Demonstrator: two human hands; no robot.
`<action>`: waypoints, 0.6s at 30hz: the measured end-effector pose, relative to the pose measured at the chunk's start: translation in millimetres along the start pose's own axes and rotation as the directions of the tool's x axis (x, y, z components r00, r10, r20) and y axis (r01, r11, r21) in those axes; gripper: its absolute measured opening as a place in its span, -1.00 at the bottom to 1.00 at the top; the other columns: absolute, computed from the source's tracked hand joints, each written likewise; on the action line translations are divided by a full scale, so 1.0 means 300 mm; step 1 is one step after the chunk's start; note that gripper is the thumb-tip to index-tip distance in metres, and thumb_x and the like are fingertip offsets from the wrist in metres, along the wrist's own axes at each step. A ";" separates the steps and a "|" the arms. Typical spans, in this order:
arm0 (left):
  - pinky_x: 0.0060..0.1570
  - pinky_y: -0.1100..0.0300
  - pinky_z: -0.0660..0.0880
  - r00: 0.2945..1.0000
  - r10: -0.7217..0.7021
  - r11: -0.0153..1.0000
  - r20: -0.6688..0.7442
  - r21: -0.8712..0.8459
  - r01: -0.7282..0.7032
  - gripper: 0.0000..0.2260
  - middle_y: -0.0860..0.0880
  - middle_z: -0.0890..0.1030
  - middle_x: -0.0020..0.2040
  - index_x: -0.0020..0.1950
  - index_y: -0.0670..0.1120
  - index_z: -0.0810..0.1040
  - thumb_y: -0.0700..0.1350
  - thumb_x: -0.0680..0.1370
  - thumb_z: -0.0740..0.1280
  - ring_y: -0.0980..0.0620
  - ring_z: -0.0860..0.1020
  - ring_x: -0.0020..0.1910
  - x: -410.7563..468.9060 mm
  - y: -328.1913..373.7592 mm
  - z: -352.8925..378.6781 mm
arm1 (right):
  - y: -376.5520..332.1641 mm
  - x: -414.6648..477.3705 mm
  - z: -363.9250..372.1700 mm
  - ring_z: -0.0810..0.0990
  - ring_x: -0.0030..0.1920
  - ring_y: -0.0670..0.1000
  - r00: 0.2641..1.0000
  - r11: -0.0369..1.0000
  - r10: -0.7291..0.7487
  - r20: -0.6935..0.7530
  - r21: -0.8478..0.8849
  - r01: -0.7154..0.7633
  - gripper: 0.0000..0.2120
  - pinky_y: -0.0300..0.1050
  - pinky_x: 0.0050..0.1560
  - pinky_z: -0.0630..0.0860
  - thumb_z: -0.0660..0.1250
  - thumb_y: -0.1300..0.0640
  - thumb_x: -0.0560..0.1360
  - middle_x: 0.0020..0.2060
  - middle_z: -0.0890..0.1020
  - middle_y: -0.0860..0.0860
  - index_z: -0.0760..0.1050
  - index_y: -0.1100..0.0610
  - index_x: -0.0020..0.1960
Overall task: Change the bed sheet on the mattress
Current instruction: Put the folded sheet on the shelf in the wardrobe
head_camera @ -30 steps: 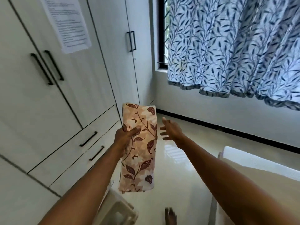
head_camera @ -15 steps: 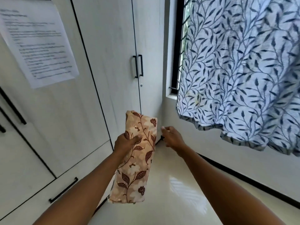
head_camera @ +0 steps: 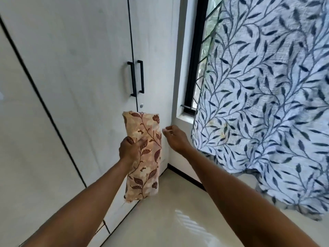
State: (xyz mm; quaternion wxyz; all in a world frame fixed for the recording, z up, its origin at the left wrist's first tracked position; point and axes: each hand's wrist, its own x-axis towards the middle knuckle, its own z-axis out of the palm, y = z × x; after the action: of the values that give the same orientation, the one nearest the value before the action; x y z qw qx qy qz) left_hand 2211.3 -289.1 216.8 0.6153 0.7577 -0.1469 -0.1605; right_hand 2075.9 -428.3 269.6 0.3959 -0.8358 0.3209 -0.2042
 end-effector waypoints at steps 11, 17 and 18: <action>0.02 -0.08 0.66 0.965 -0.015 0.996 -0.262 -0.083 -0.007 -0.38 0.05 0.74 -0.05 0.05 0.01 0.68 0.38 0.16 0.59 -0.01 0.72 -0.06 0.423 0.067 0.096 | -0.082 0.803 0.059 0.59 0.25 0.12 0.976 0.984 -0.177 0.130 0.038 0.173 -0.60 0.03 0.25 0.53 0.31 -0.05 0.63 0.26 0.62 0.12 0.46 0.15 0.37; 0.07 -0.09 0.64 0.895 -0.037 0.995 -0.444 -0.099 -0.008 -0.42 0.05 0.74 -0.06 0.03 0.01 0.68 0.32 0.17 0.62 0.01 0.71 -0.04 0.507 0.106 0.108 | -0.273 1.030 0.131 0.50 0.28 0.22 0.942 0.934 -0.336 0.005 0.128 0.333 -0.61 0.14 0.32 0.43 0.23 0.10 0.60 0.29 0.50 0.16 0.32 0.17 0.39; 0.08 -0.09 0.64 0.888 -0.037 0.996 -0.459 -0.088 -0.004 -0.43 0.06 0.74 -0.06 0.03 0.02 0.68 0.32 0.17 0.62 0.02 0.71 -0.03 0.505 0.106 0.108 | -0.300 1.053 0.142 0.52 0.24 0.24 0.945 0.931 -0.326 -0.029 0.162 0.326 -0.68 0.10 0.25 0.45 0.19 0.13 0.61 0.25 0.53 0.17 0.35 0.18 0.34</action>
State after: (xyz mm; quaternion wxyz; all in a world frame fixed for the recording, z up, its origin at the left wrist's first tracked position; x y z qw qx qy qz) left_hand 2333.9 -387.8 232.3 0.6635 0.7479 0.0165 0.0120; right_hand 2359.5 -583.1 342.8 0.4238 -0.8417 0.1603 -0.2936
